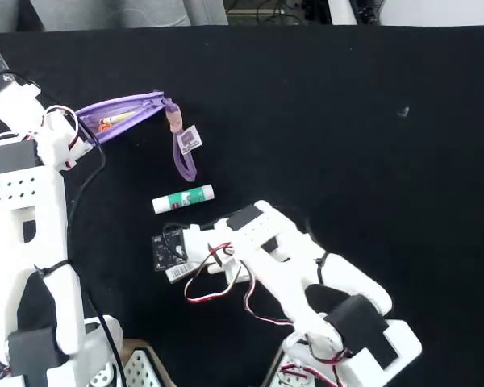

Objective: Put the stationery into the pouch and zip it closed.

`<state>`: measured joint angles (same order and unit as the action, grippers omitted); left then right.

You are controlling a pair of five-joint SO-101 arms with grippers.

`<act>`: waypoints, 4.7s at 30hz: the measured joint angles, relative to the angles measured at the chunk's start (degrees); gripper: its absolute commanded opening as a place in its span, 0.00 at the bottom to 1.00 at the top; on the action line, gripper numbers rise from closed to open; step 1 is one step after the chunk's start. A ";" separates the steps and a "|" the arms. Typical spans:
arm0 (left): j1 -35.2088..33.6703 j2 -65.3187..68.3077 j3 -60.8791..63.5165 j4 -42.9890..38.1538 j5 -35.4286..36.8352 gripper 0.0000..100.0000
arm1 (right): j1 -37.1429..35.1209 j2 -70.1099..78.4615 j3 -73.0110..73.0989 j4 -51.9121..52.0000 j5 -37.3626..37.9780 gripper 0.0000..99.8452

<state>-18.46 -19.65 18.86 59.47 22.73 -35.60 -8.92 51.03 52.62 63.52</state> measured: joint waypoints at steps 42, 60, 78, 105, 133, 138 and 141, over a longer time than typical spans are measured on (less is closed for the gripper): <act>-0.09 0.00 0.00 -0.09 0.00 0.03 | 12.75 -28.48 -13.89 -26.64 -24.62 0.01; -0.09 0.00 0.00 -0.09 0.00 0.03 | 0.26 -28.48 -4.92 -76.04 -50.81 0.01; 0.09 0.00 0.00 -0.09 0.00 0.03 | -7.03 -14.77 -1.32 -98.64 -52.92 0.01; 0.09 0.00 0.18 -0.09 0.00 0.03 | -7.38 -0.70 -4.40 -99.16 -52.92 0.16; -0.79 0.00 1.05 -2.02 0.00 0.03 | -6.95 -20.57 -22.59 -5.19 -27.96 0.16; -0.79 0.00 1.14 -2.11 0.00 0.03 | -6.95 -18.99 -14.51 -4.57 -14.51 0.16; -0.79 0.00 1.14 -2.20 0.00 0.03 | -6.07 -15.03 -13.71 -4.48 -10.37 0.16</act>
<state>-19.25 -19.65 20.00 57.27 22.73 -41.67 -23.96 37.32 48.13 53.14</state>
